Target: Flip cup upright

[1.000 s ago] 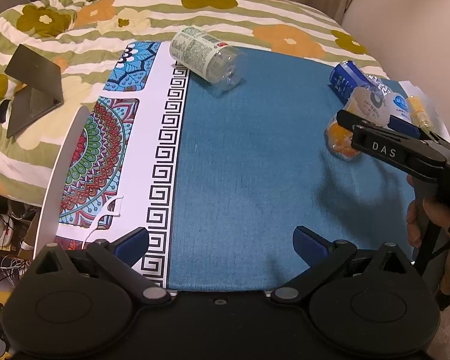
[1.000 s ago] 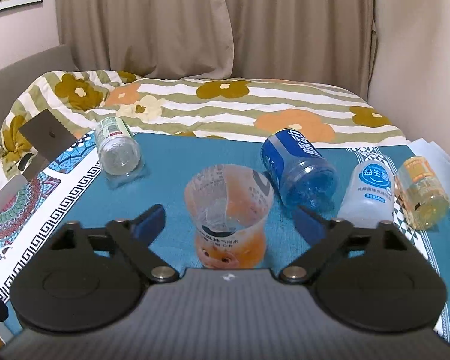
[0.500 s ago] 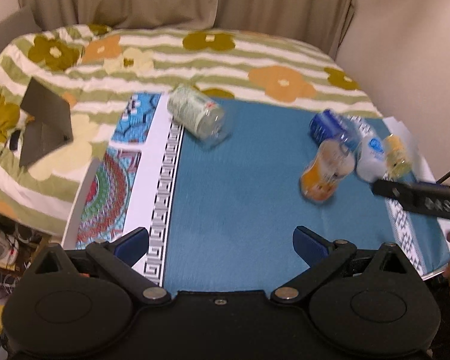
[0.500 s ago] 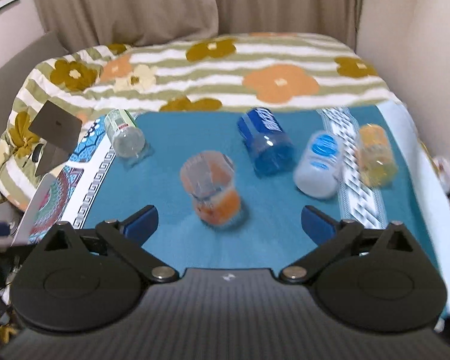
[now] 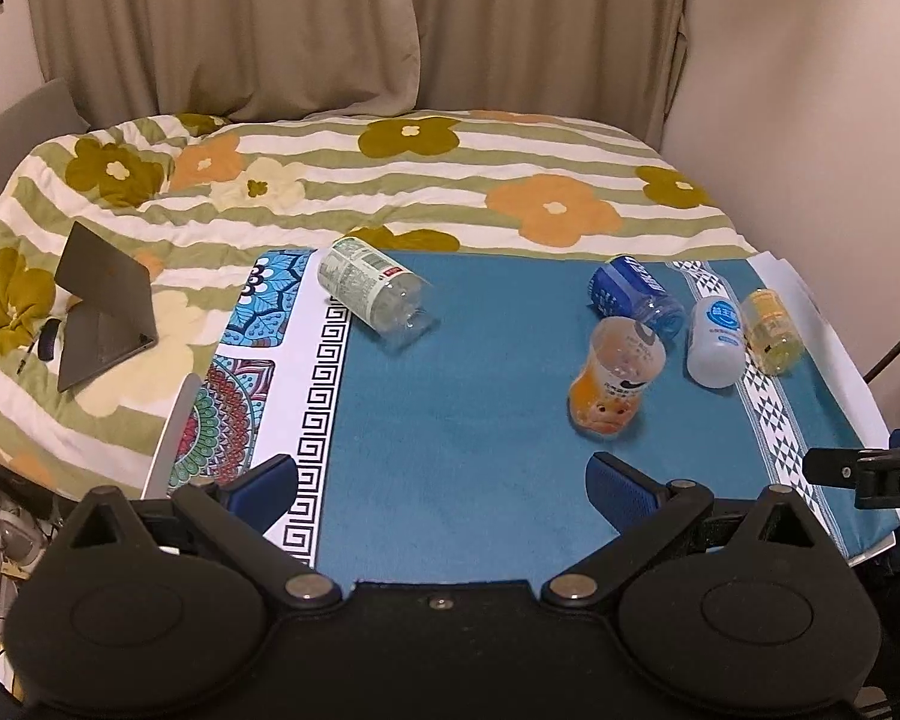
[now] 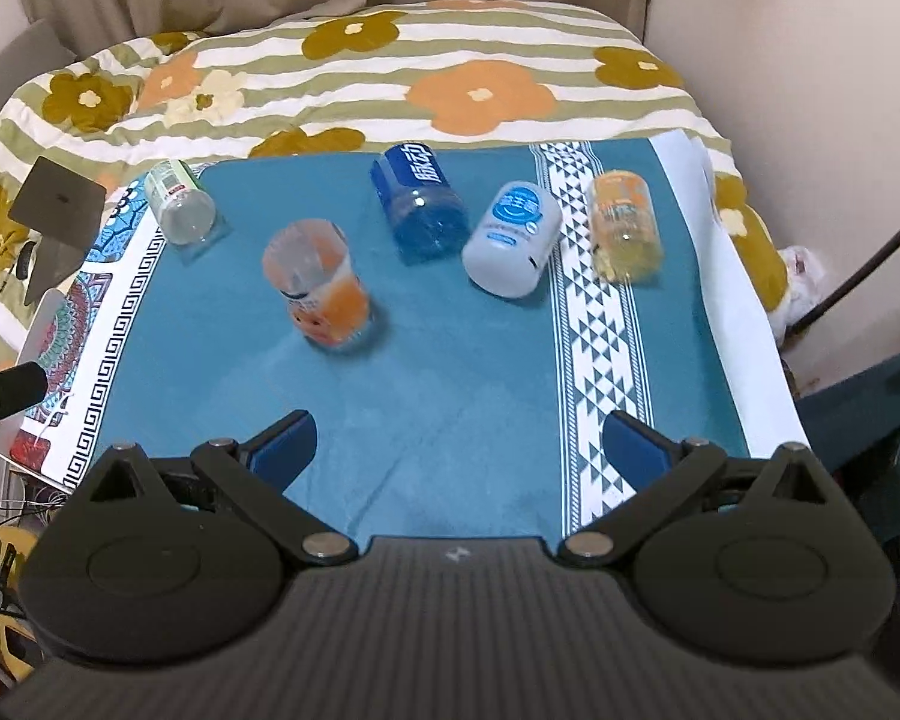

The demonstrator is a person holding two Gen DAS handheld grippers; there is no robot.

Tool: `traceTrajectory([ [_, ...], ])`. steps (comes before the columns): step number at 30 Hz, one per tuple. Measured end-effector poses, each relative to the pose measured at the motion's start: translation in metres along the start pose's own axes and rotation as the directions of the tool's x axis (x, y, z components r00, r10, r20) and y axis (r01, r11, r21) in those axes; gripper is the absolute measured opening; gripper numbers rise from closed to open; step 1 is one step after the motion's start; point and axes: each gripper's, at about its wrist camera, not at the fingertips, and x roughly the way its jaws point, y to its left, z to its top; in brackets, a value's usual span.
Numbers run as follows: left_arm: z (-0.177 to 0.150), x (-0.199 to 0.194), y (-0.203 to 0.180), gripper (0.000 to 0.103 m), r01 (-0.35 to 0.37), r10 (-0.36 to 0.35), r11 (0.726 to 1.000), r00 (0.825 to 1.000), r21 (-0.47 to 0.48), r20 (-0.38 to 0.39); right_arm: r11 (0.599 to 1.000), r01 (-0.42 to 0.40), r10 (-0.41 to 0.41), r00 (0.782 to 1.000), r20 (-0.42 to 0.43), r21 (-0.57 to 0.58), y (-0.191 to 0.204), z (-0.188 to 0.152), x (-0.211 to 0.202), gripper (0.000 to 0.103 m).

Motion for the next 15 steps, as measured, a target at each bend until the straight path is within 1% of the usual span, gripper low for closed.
traceTrajectory([
  [10, -0.001, -0.001, -0.01, 0.103, -0.023, 0.022, 1.0, 1.0, 0.02, 0.011, 1.0, 0.005, -0.005, 1.0, -0.003, 0.017, -0.009, -0.004, 0.002, 0.103],
  [15, 0.0, 0.003, -0.014, 0.103, -0.018, 0.017, 0.999, 1.0, 0.027, 0.008, 1.0, 0.007, -0.007, 1.0, -0.011, 0.024, -0.011, -0.006, 0.005, 0.103],
])
